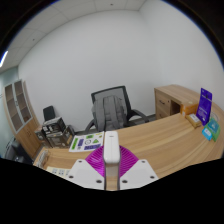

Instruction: Unplug charger

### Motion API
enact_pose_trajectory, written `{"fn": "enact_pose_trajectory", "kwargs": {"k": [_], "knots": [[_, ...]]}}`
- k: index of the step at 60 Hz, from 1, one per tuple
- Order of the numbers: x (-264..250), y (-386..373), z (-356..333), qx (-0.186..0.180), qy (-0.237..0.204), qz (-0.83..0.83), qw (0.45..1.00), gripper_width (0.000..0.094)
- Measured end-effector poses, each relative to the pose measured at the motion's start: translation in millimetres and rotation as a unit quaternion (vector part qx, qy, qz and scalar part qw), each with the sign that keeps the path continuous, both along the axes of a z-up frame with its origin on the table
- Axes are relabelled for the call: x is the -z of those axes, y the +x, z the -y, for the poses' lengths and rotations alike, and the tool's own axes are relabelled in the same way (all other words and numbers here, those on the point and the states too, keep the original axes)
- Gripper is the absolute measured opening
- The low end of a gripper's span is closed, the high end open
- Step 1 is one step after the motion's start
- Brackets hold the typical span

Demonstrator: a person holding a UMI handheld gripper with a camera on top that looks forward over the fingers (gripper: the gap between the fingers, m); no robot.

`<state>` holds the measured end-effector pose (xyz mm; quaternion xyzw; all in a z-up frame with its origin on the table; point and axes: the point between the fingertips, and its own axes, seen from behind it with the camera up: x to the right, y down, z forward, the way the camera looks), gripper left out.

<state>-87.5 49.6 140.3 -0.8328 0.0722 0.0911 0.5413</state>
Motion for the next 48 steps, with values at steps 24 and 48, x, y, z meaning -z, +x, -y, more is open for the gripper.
{"fn": "enact_pose_trajectory", "kwargs": {"k": [24, 48], "knots": [[132, 69, 48, 0.062, -0.132, -0.153, 0.978, 0.0527], [37, 98, 124, 0.035, -0.118, 0.104, 0.987, 0.0859]]}}
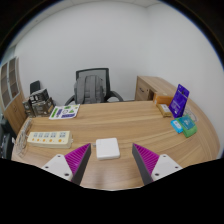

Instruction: Unplug charger

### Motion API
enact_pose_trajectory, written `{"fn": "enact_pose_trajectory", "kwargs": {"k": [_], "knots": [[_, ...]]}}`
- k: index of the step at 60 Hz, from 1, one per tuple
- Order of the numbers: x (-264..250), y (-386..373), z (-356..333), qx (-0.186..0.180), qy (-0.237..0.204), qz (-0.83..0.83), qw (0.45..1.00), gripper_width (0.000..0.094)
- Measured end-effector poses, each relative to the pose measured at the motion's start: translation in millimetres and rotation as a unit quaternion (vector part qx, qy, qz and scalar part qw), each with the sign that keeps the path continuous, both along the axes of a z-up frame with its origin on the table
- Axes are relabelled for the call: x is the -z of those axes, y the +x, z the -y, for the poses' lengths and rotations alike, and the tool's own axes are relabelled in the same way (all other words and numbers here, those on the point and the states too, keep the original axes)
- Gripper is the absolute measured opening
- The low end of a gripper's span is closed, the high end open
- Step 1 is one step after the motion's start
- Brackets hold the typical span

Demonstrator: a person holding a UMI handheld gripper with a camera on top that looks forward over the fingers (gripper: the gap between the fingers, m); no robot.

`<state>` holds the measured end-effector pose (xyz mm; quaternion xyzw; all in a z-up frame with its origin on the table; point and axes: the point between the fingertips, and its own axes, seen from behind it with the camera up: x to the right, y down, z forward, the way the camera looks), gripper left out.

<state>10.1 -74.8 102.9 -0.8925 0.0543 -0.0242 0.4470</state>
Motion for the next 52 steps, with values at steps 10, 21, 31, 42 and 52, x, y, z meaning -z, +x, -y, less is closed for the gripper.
{"fn": "enact_pose_trajectory", "kwargs": {"k": [10, 21, 31, 42, 52], "knots": [[-78, -33, 69, -0.02, 0.032, 0.043, 0.998, 0.0856], [-134, -75, 159, -0.03, 0.049, 0.061, 0.996, 0.0862], [-154, -101, 219, -0.027, 0.053, 0.065, 0.996, 0.086], [-159, -122, 250, -0.029, 0.054, 0.063, 0.996, 0.086], [-173, -131, 252, -0.031, 0.064, 0.061, 0.996, 0.0859]]}}
